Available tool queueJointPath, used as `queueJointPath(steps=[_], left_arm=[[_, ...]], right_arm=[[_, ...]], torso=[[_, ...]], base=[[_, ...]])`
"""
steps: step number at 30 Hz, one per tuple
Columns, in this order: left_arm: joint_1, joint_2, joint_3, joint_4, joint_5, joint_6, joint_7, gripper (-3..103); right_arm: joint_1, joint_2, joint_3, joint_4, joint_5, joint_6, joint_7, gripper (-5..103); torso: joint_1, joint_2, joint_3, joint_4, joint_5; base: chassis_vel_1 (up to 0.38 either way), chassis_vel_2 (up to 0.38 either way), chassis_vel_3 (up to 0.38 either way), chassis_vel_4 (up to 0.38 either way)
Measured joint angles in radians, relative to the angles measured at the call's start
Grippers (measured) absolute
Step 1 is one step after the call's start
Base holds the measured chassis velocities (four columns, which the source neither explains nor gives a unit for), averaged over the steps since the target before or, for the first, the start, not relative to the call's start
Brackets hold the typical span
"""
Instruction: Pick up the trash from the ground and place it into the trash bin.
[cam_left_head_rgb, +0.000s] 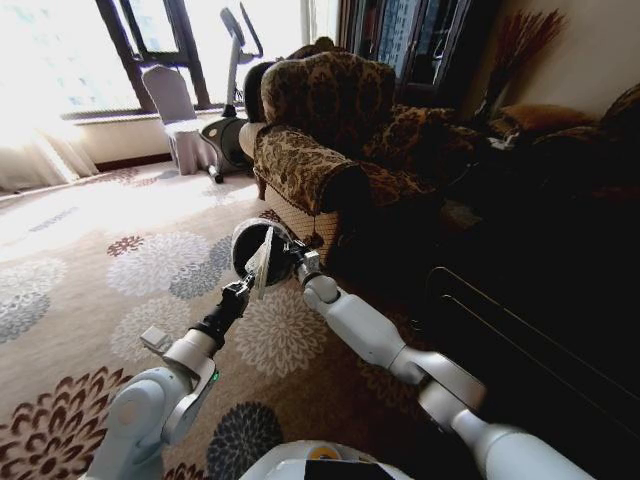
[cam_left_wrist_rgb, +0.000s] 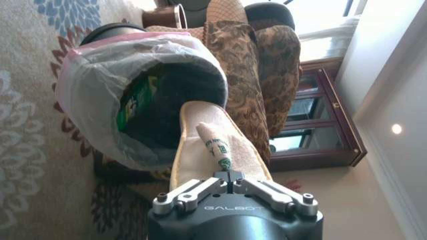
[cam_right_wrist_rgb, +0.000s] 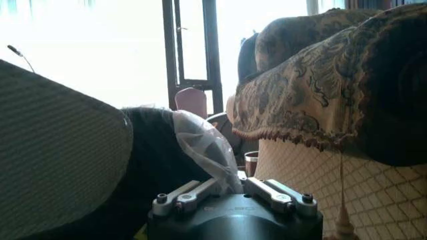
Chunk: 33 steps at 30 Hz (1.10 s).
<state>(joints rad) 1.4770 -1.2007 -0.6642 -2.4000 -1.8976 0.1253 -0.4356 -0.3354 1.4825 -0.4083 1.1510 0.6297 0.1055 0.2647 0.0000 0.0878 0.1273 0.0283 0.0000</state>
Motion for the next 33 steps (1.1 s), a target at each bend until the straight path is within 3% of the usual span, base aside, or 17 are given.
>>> queueJointPath(steps=[13, 22, 28, 29, 32, 33], left_arm=[[-0.183, 0.001, 0.033, 0.251, 0.007, 0.028, 0.007, 0], [-0.299, 0.005, 0.087, 0.402, 0.081, 0.041, 0.035, -3], [-0.326, 0.016, 0.125, 0.434, 0.185, 0.041, 0.074, 15], [-0.326, 0.018, 0.130, 0.436, 0.210, 0.041, 0.083, 15], [-0.305, 0.031, 0.140, 0.421, 0.323, 0.041, 0.121, 32], [-0.305, 0.031, 0.140, 0.421, 0.323, 0.041, 0.121, 32]], right_arm=[[-0.046, -0.076, -0.044, 0.139, 0.032, -0.008, 0.023, 0], [-0.076, -0.108, -0.117, 0.250, 0.051, -0.017, 0.047, 0], [-0.077, -0.105, -0.162, 0.273, 0.053, -0.021, 0.057, 0], [-0.077, -0.103, -0.166, 0.273, 0.053, -0.021, 0.058, 0], [-0.073, -0.099, -0.174, 0.260, 0.045, -0.021, 0.058, 0], [-0.073, -0.099, -0.174, 0.260, 0.045, -0.021, 0.058, 0]], torso=[[0.000, 0.000, 0.000, 0.0000, -0.0001], [0.000, 0.000, 0.000, -0.0001, 0.0000], [0.000, 0.000, 0.000, 0.0000, -0.0001], [0.000, 0.000, 0.000, 0.0001, -0.0001], [0.000, 0.000, 0.000, 0.0000, -0.0001], [0.000, 0.000, 0.000, 0.0000, -0.0001]], base=[[0.000, 0.000, 0.000, 0.000], [0.000, 0.000, 0.000, 0.000], [0.000, 0.000, 0.000, 0.000], [0.000, 0.000, 0.000, 0.000], [0.000, 0.000, 0.000, 0.000], [0.000, 0.000, 0.000, 0.000]])
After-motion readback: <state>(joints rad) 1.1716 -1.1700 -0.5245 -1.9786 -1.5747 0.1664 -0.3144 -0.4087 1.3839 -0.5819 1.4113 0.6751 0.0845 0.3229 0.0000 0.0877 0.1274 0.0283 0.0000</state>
